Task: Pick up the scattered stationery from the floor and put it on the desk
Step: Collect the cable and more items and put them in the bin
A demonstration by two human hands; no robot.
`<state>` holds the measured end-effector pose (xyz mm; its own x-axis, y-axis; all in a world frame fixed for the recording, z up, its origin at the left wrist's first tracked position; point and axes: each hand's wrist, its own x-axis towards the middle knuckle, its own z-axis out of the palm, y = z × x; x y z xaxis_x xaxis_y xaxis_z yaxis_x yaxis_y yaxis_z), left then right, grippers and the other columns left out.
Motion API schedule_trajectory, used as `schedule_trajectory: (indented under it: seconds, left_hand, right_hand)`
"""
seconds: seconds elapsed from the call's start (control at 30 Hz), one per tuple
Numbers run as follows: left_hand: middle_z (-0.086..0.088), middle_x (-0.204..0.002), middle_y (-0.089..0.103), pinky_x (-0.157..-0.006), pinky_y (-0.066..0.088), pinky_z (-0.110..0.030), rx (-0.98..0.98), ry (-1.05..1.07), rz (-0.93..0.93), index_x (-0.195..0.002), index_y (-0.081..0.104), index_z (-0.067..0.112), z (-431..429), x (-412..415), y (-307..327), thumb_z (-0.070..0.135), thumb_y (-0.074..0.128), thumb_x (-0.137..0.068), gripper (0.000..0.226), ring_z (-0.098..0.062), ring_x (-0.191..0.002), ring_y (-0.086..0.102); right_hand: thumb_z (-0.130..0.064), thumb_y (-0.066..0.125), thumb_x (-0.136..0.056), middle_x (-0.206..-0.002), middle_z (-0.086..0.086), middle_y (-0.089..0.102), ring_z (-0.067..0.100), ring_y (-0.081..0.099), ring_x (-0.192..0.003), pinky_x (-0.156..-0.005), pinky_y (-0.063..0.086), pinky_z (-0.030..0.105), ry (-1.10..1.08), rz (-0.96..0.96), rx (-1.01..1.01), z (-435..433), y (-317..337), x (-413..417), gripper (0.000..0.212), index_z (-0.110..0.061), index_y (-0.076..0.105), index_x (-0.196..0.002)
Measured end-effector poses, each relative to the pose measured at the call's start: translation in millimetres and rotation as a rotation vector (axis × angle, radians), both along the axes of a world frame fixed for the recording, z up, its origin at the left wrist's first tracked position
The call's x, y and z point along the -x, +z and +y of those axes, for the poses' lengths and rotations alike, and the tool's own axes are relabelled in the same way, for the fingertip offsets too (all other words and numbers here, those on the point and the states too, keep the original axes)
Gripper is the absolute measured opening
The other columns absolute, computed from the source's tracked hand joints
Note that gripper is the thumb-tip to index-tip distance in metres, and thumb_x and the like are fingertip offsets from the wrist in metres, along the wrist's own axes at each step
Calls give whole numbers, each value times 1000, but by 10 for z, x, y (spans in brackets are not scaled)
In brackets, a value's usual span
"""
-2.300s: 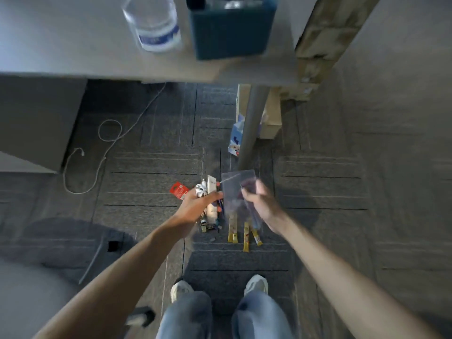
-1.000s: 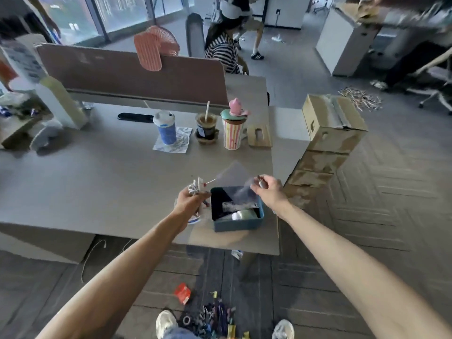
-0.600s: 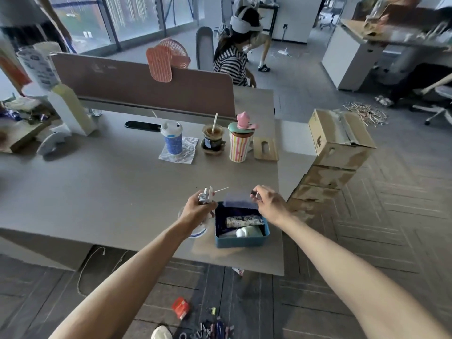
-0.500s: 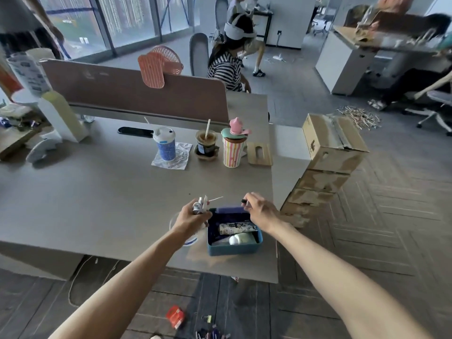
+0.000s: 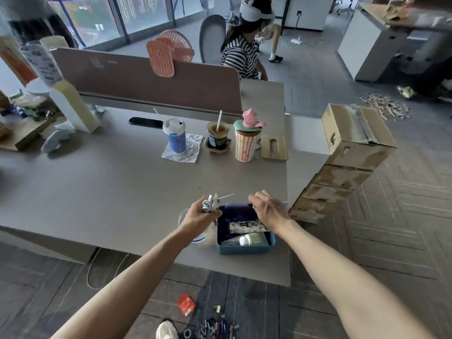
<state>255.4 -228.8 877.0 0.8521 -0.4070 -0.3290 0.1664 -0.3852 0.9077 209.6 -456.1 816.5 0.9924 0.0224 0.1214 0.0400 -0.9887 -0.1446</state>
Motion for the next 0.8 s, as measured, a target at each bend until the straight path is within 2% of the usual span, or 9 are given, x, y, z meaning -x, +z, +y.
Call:
schedule_trajectory:
  seconds: [0.1,0.23,0.33,0.47,0.53,0.6,0.7,0.8]
  left_hand:
    - [-13,-71,56,-44,38,-13,-31,-18,-6,-105,54,-7,14,-21,-19,1,64,-84,24,-9,-51,55]
    - [-10,-74,58,-45,39,-9,-58,-15,-3,-102,58,-1,-28,6,-26,2,63,-85,18,1,-45,53]
    - [-9,-76,59,-47,42,-9,-52,-12,9,-106,57,-4,-43,8,-70,2,63,-85,23,-1,-48,55]
    - [-6,-73,59,-46,41,-10,-40,-1,26,-105,58,-1,-29,15,-98,3,63,-85,22,1,-47,55]
    - [-7,-72,59,-45,39,-9,-36,13,23,-104,58,0,-6,7,-95,3,63,-85,20,0,-46,54]
    - [-7,-71,59,-45,39,-10,-45,24,18,-103,60,1,25,-1,-112,3,64,-84,20,-3,-49,55]
    - [-5,-73,61,-51,45,-13,-72,23,6,-103,61,5,70,-13,-166,7,66,-83,21,-8,-56,57]
    - [-4,-74,62,-57,47,-18,-81,-2,19,-106,60,6,114,-28,-205,8,65,-84,23,-9,-58,59]
  right_hand:
    - [5,57,-88,-83,7,63,22,53,-80,-50,38,28,-17,-25,2,7,8,-45,14,-9,59,-86]
    - [6,47,-91,-86,7,63,23,51,-86,-54,42,33,-14,28,-17,64,30,-102,18,-9,58,-89]
    - [2,47,-93,-86,7,64,23,51,-86,-61,50,37,10,63,-31,47,71,-139,16,-9,58,-89]
    - [4,48,-92,-79,7,64,22,55,-79,-57,47,34,95,33,-54,89,136,-200,18,-7,60,-83]
    - [9,52,-88,-74,6,64,21,55,-71,-51,49,32,152,-13,-26,96,111,-203,21,-7,61,-77]
    - [13,54,-85,-69,4,61,18,53,-63,-47,43,28,195,16,32,68,35,-166,24,-8,60,-74]
    - [10,51,-89,-62,1,50,17,46,-59,-49,33,26,114,82,96,30,-127,-81,27,-9,56,-70]
    - [9,58,-86,-57,0,53,15,47,-56,-43,31,23,28,83,50,10,-199,-80,28,-9,58,-65]
